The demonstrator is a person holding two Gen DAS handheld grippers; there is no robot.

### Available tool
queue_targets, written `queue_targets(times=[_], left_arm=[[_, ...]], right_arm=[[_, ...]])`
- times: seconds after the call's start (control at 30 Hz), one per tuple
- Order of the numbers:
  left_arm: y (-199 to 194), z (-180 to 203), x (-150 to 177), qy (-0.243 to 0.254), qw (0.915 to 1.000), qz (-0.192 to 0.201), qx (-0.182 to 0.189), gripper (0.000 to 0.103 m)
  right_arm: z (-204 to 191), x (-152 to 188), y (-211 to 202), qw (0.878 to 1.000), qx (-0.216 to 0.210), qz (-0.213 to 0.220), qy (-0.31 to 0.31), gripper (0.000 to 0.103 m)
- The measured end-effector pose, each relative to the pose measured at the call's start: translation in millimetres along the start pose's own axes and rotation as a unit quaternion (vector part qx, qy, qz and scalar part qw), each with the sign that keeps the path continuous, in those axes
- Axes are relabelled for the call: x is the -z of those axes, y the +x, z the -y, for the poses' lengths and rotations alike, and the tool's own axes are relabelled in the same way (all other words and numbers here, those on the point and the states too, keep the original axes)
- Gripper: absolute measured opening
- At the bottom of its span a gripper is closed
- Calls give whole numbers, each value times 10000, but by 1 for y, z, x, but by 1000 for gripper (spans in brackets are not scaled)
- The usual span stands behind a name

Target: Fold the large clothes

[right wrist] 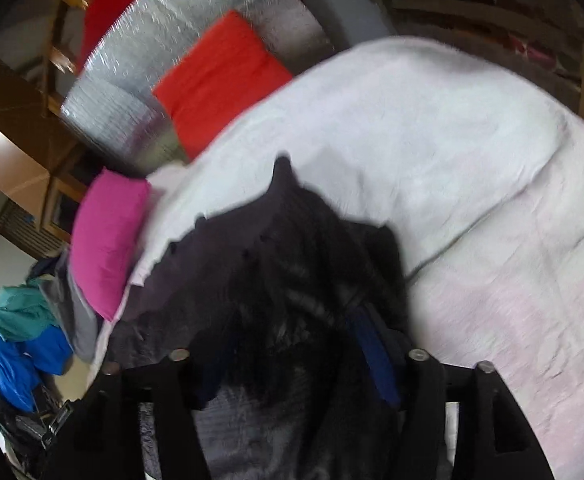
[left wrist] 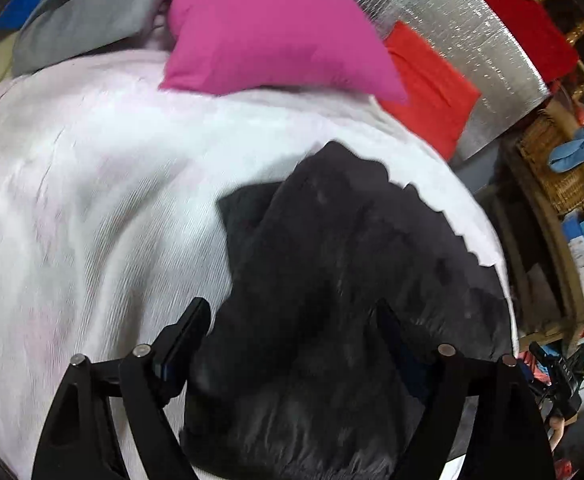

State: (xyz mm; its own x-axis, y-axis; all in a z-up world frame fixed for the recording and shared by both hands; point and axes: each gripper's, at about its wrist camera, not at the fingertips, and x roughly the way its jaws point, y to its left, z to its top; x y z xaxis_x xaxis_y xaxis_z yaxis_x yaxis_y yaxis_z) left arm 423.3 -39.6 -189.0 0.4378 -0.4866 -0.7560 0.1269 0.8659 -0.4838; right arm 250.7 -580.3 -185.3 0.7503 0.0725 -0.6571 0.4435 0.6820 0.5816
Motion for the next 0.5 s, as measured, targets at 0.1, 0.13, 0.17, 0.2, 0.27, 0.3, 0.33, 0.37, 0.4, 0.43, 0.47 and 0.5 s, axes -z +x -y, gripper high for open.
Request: queue_targets(times=[0.1,0.13,0.17,0.2,0.27,0.3,0.33,0.37,0.4,0.43,0.47,0.5], left_arm=[[23,-4,-13,-92,9985,-473,278,90],[33,-7,-16,-169,9967,-715,333,90],[38,-9,-16,-246,9952,-880,340,90],[48,-14,-17,-387,9927,-1085,367,90],[59,-20,-17,-599,9891,-1261,464,93],[59,-20,-18,-653,9883,-1247,592,96],[59,-20,-19,-704,9867,-1276,721,98],[61,-19,-18,-726,9854,-1311,804,98],[64,-17,-17,-738,9838,-1380,872,98],[65,-14,-15,-703,9838,-1404,865,99],[66,-10,-15,-652,9843,-1403,848,99],[68,-5,-15,-588,9845,-1401,881,99]], right_arm=[[31,-11,-7,9994,-99,-128,321,77],[38,-14,-4,9990,-108,-198,395,77],[48,-14,0,9981,-136,-330,502,77],[53,-12,4,9974,-175,-430,548,77],[62,-8,16,9950,-410,-698,583,77],[63,-6,22,9937,-518,-807,581,77],[62,-2,30,9919,-641,-929,583,77],[60,1,42,9896,-763,-1076,578,78],[57,3,50,9888,-791,-1147,529,80],[50,6,56,9900,-752,-1132,383,84],[39,7,58,9915,-719,-1070,154,92],[31,8,60,9917,-710,-1070,4,92]])
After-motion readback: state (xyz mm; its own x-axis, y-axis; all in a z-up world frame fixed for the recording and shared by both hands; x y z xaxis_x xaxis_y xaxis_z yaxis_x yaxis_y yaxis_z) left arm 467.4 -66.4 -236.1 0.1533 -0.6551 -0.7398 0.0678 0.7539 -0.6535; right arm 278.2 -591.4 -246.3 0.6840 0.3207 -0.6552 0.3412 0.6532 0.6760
